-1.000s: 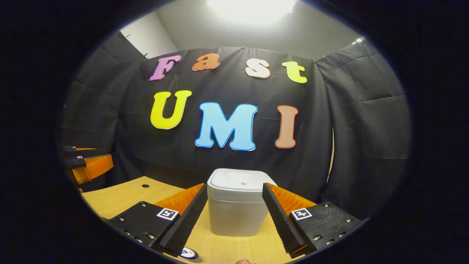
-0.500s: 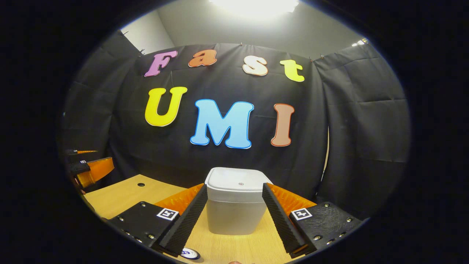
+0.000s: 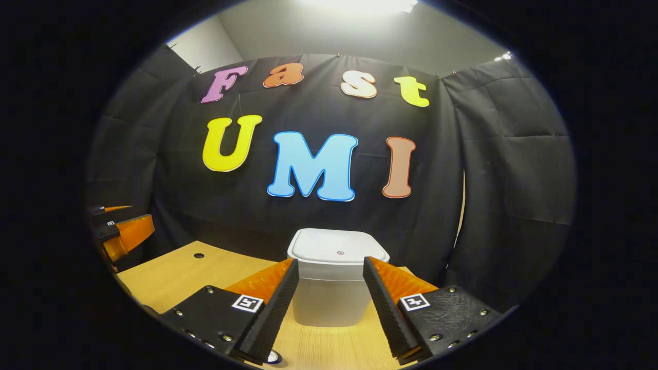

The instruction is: Press the lid of the desktop garbage bin to open it, pick up the crumpled paper on the desktop and throw it into the bin, then pick up the pop can on the desktop and drop it into the bin, and finally close the garbage bin lid.

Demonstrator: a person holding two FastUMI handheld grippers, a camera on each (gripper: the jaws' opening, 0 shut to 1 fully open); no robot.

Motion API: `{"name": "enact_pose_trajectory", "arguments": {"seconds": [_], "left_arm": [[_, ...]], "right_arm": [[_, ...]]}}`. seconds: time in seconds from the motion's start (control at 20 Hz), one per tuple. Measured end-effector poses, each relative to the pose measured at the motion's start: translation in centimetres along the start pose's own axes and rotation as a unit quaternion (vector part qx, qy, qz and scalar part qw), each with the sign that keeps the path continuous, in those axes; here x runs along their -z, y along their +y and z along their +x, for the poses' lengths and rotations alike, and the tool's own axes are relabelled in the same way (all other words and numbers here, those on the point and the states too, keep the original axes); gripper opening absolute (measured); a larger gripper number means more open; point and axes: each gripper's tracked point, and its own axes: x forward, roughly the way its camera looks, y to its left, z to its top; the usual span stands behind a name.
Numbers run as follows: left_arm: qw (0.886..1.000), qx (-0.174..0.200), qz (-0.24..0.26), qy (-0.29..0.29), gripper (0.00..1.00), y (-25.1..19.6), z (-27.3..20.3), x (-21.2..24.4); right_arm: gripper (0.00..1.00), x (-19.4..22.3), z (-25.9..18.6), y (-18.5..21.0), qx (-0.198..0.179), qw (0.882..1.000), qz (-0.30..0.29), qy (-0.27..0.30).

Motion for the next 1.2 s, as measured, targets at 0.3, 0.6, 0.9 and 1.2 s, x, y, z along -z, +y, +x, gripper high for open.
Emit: {"name": "enact_pose_trajectory", "arguments": {"seconds": [0.3, 0.6, 0.9, 1.2], "left_arm": [[1.000, 0.023, 0.006, 0.002, 0.96, -2.2, 0.2, 0.4], [0.999, 0.040, 0.004, 0.012, 0.92, -4.1, 1.4, 1.3], [0.999, 0.050, 0.006, 0.016, 0.96, -5.2, 2.0, 1.7], [0.999, 0.041, -0.002, 0.026, 0.94, -5.2, 2.3, 2.5]], "right_arm": [[0.43, 0.2, 0.4, -0.6, 0.015, 1.000, -0.002, -0.002], [0.01, 1.3, 0.2, -1.5, 0.024, 1.000, 0.002, 0.007], [0.00, 3.1, 1.2, -1.3, 0.010, 0.999, 0.028, 0.031], [0.00, 2.6, 1.6, -1.0, -0.008, 0.999, -0.028, 0.020]]}}
